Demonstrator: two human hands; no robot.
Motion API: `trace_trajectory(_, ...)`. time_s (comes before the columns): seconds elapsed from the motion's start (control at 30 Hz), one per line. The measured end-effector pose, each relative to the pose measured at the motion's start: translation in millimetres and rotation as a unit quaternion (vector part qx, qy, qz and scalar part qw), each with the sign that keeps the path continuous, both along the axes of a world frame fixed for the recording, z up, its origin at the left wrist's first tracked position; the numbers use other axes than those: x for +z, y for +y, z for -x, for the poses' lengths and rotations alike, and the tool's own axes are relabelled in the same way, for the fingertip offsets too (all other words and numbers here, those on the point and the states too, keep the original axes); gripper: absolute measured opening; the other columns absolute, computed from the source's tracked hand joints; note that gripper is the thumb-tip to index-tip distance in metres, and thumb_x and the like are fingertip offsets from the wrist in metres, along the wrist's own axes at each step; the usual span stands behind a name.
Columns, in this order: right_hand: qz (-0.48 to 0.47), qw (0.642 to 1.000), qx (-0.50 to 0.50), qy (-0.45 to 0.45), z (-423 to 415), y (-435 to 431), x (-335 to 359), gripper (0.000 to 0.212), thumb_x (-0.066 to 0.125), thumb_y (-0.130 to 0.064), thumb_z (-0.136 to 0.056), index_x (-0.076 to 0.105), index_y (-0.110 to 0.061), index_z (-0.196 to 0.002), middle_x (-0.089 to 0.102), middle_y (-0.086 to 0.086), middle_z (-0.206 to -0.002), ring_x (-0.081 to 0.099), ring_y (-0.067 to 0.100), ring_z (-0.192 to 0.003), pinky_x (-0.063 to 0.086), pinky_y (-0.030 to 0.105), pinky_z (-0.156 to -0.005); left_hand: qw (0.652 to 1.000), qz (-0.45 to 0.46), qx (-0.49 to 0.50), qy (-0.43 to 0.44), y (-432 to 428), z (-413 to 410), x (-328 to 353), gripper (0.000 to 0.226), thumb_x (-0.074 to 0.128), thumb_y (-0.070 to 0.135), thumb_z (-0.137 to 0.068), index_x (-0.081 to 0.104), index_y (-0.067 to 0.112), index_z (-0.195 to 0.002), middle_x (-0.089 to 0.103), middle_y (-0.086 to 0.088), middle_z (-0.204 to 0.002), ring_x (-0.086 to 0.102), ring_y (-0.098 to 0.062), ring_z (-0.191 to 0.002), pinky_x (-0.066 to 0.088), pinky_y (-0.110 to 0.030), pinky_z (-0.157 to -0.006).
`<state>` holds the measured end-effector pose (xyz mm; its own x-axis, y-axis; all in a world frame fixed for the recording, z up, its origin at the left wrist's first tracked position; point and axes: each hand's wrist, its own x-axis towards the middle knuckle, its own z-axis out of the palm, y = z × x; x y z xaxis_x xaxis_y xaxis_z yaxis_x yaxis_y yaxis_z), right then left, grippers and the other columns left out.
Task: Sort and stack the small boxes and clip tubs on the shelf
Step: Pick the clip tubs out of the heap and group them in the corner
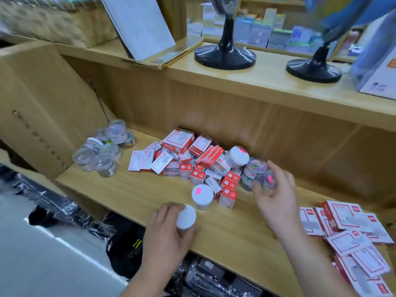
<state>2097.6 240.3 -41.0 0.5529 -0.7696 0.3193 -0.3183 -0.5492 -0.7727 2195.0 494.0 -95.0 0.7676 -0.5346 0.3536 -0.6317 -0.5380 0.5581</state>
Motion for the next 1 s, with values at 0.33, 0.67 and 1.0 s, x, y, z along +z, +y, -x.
trace_trajectory(0.33,0.026,0.995,0.002,0.099,-31,-34,-10,0.030,0.081,-0.029,-0.078,0.069,-0.022,-0.105,0.059,0.000,-0.104,0.060,0.022,-0.098,0.047,0.032,-0.085,0.991,-0.114,-0.048,-0.045,-47,-26,11,0.059,0.063,0.059,-0.077,0.055,0.033,-0.130,0.047,-0.010,-0.152,0.041,-0.036,-0.141,0.047,-0.052,-0.105)
trace_trajectory(0.67,0.004,1.000,0.010,0.007,-7,-1,24,0.031,0.087,-0.037,-0.074,0.062,-0.032,-0.093,0.063,-0.012,-0.097,0.061,0.005,-0.091,0.048,0.029,-0.075,0.986,-0.126,-0.071,-0.088,-43,-50,18,0.050,0.063,0.065,-0.078,0.062,0.037,-0.119,0.054,0.005,-0.129,0.048,-0.022,-0.123,0.054,-0.042,-0.079)
trace_trajectory(1.0,-0.141,0.986,0.069,-0.062,-2,51,27,0.032,0.092,-0.028,-0.067,0.070,-0.030,-0.091,0.069,-0.007,-0.089,0.065,0.018,-0.070,0.055,0.026,-0.065,0.944,-0.230,-0.236,0.016,-19,-103,31,0.080,0.076,0.038,-0.080,0.038,0.046,-0.150,0.051,0.004,-0.133,0.050,-0.022,-0.121,0.049,-0.038,-0.100)
